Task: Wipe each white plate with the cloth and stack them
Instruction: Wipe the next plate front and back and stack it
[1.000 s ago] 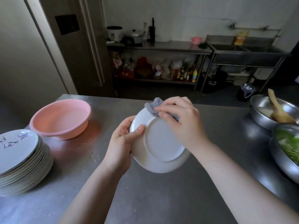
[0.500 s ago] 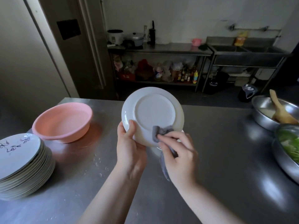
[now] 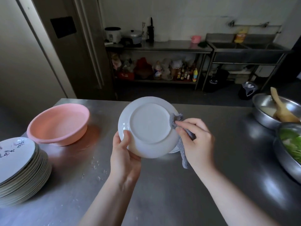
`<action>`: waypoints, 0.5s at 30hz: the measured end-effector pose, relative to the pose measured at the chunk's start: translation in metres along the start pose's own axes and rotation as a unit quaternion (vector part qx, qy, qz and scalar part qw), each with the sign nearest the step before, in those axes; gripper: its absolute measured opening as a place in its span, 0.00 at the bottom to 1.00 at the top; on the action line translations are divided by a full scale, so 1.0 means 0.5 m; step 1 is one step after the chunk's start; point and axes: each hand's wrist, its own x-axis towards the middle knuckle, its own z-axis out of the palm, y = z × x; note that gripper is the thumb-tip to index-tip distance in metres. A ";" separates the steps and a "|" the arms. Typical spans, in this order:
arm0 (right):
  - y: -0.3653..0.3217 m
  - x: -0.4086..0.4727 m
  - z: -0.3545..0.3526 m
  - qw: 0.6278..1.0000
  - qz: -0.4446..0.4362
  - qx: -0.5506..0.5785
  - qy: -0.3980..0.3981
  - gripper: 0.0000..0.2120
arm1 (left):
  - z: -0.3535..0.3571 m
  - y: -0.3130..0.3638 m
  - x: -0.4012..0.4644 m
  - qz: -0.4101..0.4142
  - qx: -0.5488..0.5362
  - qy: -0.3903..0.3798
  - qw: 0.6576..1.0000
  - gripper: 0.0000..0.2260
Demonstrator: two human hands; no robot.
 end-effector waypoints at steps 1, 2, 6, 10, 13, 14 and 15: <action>0.006 -0.002 -0.001 1.000 0.016 0.007 -0.006 0.09 | -0.008 -0.006 0.002 -0.002 0.011 0.002 1.000 0.11; 0.014 -0.010 -0.003 0.999 0.035 0.017 -0.004 0.09 | -0.015 -0.011 0.005 -0.004 0.026 0.003 1.000 0.11; 0.065 -0.070 -0.028 0.990 0.122 0.048 0.043 0.12 | -0.043 -0.035 0.033 0.020 0.153 0.004 0.988 0.08; 0.116 -0.111 -0.045 0.982 0.179 0.029 0.053 0.14 | -0.038 -0.061 0.086 0.105 0.294 -0.044 0.949 0.08; 0.139 -0.102 -0.049 0.979 0.192 0.022 0.069 0.13 | -0.017 -0.097 0.138 0.181 0.473 -0.121 0.854 0.08; 0.146 -0.096 -0.050 0.979 0.191 0.021 0.074 0.12 | -0.015 -0.116 0.155 0.230 0.554 -0.140 0.788 0.08; 0.152 -0.092 -0.050 0.979 0.188 0.019 0.078 0.12 | -0.015 -0.135 0.170 0.290 0.619 -0.156 0.713 0.09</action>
